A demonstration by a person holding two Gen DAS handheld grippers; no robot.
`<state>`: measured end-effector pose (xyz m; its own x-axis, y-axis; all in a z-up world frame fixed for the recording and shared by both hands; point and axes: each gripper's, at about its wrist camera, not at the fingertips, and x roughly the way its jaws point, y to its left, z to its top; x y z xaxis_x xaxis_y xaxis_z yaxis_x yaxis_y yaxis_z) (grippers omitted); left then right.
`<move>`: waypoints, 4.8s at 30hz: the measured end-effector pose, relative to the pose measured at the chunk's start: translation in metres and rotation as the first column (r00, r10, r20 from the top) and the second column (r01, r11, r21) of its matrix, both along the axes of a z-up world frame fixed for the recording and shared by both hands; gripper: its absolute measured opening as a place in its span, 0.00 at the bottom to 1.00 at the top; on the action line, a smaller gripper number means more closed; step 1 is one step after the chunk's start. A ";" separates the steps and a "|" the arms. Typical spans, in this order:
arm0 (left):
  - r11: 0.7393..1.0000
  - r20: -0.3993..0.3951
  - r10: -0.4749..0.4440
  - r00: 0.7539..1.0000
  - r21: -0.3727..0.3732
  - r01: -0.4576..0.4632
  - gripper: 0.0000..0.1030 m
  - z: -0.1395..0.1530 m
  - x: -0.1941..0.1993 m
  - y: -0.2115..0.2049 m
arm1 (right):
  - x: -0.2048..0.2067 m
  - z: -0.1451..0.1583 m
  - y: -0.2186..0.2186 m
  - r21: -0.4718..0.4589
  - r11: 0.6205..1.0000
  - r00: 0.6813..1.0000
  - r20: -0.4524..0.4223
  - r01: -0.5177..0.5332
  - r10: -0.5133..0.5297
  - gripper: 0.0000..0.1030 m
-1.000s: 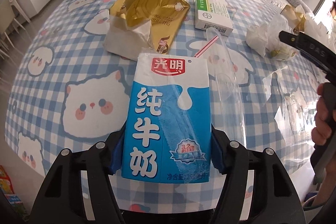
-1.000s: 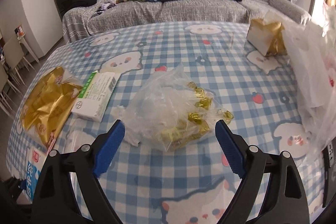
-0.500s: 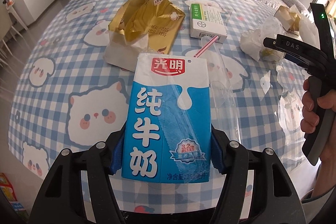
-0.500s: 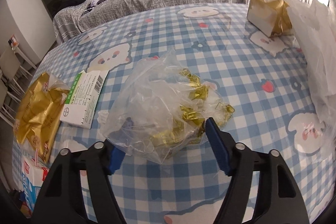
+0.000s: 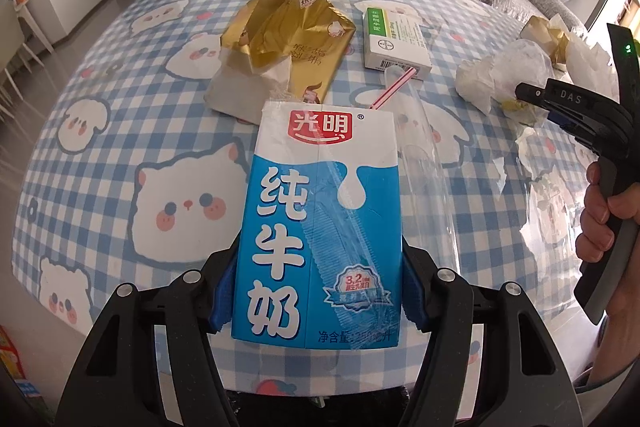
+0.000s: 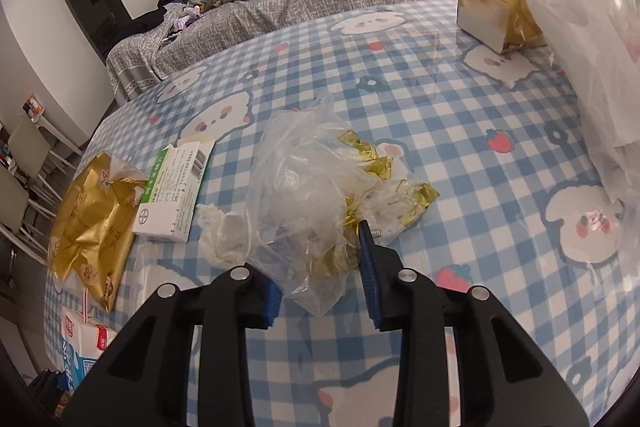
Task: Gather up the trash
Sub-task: 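Carry the milk carton and plastic bag with both tools over the black bin, then open the left tool to drop the carton while the right tool drops the plastic bag into the bin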
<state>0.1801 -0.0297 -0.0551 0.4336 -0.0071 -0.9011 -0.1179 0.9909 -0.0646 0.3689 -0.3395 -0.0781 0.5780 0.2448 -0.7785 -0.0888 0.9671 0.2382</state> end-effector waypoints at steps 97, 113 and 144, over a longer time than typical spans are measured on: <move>0.999 -0.145 0.020 0.989 -0.041 -0.026 0.61 -0.138 -0.232 0.019 | -0.355 -0.122 0.088 -0.219 0.955 0.972 -0.167 -0.200 0.165 0.32; 0.997 -0.195 -0.076 0.978 -0.043 0.069 0.61 -0.190 -0.220 -0.026 | -0.345 -0.125 0.059 -0.237 0.962 0.982 -0.161 -0.136 0.100 0.32; 1.000 -0.035 -0.018 0.999 0.018 0.019 0.94 -0.129 -0.234 0.041 | -0.353 -0.153 0.093 -0.195 0.965 0.975 -0.170 -0.176 0.144 0.33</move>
